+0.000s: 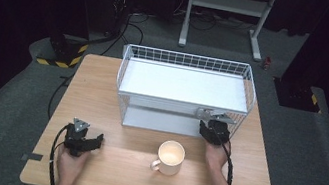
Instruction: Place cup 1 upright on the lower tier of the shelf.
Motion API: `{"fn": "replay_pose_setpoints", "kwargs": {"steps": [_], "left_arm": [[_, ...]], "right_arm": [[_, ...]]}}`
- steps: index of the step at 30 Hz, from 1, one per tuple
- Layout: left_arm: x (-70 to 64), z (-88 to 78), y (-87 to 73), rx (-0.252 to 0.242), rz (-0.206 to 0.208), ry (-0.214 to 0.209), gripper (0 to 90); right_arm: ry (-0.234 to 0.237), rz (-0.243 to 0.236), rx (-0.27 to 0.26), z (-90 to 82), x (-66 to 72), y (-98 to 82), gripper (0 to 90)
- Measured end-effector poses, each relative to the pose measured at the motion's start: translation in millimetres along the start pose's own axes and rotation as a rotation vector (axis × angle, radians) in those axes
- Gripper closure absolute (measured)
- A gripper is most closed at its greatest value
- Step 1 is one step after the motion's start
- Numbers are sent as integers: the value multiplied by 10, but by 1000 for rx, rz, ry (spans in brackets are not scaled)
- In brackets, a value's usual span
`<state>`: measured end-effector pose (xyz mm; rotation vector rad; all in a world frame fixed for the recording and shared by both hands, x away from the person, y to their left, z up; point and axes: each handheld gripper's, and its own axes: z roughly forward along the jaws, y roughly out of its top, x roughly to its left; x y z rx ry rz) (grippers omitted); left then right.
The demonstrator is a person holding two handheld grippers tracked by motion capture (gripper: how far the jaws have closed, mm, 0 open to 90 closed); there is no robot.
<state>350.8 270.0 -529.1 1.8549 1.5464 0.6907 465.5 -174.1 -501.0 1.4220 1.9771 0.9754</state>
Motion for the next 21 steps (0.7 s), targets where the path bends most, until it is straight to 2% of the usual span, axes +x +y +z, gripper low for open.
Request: {"fn": "replay_pose_setpoints", "kwargs": {"steps": [1,4,5,6,7,8,9,10,14,17,21], "left_arm": [[0,0,0,0,0,0,216],[0,1,0,0,0,-1,214],[0,1,0,0,0,-1,214],[-1,0,0,0,0,-1,214],[-1,0,0,0,0,-1,214],[-2,-2,-1,1,1,0,213],[-2,-2,-1,1,1,0,213],[-1,-1,0,2,1,-1,212],[-1,-1,0,1,2,-2,211],[0,-1,0,1,3,-2,210],[-1,-1,0,2,4,-2,210]], "right_arm": [[8,-15,-5,-21,-7,-7,525],[51,-11,-2,-85,-15,-21,460],[51,-11,-2,-85,-15,-21,460],[80,-11,-13,-138,-2,-25,445],[80,-11,-13,-138,-2,-25,445],[103,-17,-18,-186,18,-29,428],[108,-19,-18,-205,27,-28,421],[110,-41,-24,-221,21,-25,413],[137,-20,-36,-301,12,-40,394],[140,-39,-50,-340,-14,-46,380],[152,-28,-49,-379,-28,-64,370]]}}
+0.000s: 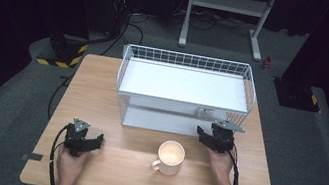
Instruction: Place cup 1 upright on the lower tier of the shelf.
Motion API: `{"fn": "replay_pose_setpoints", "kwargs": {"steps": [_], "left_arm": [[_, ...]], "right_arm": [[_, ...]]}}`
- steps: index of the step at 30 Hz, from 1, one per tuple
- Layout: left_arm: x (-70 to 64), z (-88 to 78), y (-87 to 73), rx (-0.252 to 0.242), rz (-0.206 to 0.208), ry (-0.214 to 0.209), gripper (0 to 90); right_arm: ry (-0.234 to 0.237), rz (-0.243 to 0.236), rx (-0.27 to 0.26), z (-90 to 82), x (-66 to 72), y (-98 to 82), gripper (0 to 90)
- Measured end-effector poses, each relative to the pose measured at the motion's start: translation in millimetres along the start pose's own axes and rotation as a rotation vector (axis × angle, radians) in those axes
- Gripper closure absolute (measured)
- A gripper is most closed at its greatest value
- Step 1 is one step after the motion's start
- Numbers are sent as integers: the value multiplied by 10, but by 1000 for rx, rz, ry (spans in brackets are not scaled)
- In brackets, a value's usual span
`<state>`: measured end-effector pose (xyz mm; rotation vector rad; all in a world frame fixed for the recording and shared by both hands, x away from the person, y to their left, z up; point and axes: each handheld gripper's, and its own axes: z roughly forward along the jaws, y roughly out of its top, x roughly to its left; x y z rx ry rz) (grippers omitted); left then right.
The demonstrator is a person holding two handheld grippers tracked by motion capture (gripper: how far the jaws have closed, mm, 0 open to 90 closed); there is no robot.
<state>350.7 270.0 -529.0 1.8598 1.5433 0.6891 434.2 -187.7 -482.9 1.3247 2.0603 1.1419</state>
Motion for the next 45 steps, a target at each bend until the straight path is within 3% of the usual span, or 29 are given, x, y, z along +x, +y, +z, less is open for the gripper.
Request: {"fn": "replay_pose_setpoints", "kwargs": {"steps": [10,15,27,45], "left_arm": [[-3,4,0,-2,4,-6,197],[-3,4,-1,-2,3,-6,197],[-5,1,-1,-3,5,-5,213],[-4,1,-1,-3,5,-6,213]], "right_arm": [[37,-3,-21,-206,-62,-47,370],[34,-34,-27,-268,-66,-97,369],[21,-39,-64,-511,-171,-206,344],[-15,7,-133,-871,-411,-321,335]]}}
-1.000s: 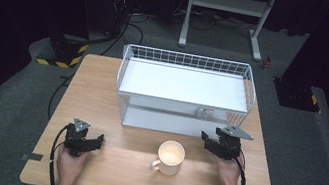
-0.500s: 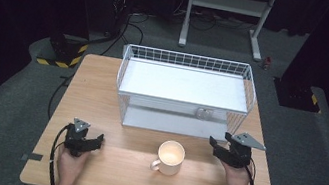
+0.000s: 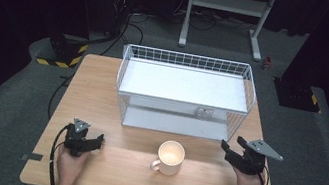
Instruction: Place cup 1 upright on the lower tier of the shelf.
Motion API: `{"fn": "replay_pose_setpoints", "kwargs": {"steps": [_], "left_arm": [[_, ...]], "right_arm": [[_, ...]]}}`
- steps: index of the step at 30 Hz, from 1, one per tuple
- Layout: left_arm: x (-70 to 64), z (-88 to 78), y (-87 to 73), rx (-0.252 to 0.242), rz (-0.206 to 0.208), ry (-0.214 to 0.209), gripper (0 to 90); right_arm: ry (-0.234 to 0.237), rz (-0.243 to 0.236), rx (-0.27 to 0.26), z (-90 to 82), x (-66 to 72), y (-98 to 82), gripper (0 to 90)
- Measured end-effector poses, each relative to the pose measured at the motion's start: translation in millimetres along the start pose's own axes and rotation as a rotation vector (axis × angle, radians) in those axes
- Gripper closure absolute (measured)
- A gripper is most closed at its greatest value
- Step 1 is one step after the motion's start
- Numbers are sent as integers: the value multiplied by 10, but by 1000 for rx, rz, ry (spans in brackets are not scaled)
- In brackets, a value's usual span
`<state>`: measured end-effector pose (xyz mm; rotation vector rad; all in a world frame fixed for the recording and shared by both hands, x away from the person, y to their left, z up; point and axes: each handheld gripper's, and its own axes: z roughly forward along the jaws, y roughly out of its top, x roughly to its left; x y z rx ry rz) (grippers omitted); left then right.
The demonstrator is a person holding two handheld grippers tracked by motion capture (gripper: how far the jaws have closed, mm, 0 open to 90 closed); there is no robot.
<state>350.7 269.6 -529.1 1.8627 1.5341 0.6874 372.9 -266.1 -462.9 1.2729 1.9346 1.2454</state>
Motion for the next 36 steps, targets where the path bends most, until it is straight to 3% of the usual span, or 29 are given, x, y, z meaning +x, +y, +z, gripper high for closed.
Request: {"fn": "replay_pose_setpoints", "kwargs": {"steps": [10,20,23,28,36], "left_arm": [[1,0,-1,-1,0,0,213],[-3,-7,-3,4,0,2,213],[0,-8,-2,6,0,0,213],[-2,-6,-2,3,-3,1,213],[-2,-6,-3,4,0,1,213]], "right_arm": [[-38,25,-34,-158,-165,-95,332],[-87,38,-22,-253,-266,-264,327],[-99,34,8,-243,-288,-339,323],[-108,72,51,-229,-345,-446,323],[-121,68,110,-124,-340,-529,325]]}}
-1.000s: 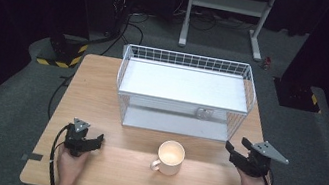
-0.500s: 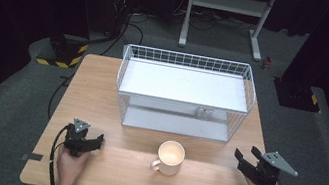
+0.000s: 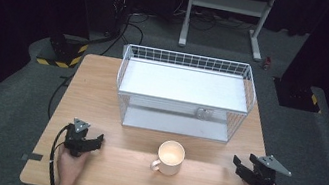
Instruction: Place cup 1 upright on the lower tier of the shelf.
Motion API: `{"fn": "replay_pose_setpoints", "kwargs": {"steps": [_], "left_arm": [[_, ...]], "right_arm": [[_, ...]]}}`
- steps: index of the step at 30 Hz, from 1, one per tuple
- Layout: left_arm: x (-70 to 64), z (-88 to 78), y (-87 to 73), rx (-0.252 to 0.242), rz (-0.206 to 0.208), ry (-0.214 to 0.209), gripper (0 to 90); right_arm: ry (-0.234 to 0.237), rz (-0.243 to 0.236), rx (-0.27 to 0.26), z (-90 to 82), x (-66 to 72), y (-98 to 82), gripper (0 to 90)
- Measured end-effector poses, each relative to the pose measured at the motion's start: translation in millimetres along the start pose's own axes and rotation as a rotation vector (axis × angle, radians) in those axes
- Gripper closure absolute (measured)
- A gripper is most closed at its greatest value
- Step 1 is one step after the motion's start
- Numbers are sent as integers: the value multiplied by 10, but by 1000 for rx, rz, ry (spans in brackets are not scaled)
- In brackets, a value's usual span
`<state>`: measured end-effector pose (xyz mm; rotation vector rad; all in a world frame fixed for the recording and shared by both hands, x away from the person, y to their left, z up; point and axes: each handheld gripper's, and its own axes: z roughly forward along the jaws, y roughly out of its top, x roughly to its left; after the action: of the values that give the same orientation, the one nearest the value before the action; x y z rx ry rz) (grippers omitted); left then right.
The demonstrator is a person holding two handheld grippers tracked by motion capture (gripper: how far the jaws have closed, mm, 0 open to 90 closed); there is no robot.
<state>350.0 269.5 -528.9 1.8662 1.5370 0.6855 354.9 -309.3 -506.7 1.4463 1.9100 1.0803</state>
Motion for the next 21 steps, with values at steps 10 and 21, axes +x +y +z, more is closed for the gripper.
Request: {"fn": "replay_pose_setpoints", "kwargs": {"steps": [10,21], "left_arm": [[-12,2,1,-4,2,-7,219],[-17,-2,10,22,6,1,152]], "right_arm": [[9,-79,108,166,71,-66,292],[33,-131,181,236,111,-48,241]]}}
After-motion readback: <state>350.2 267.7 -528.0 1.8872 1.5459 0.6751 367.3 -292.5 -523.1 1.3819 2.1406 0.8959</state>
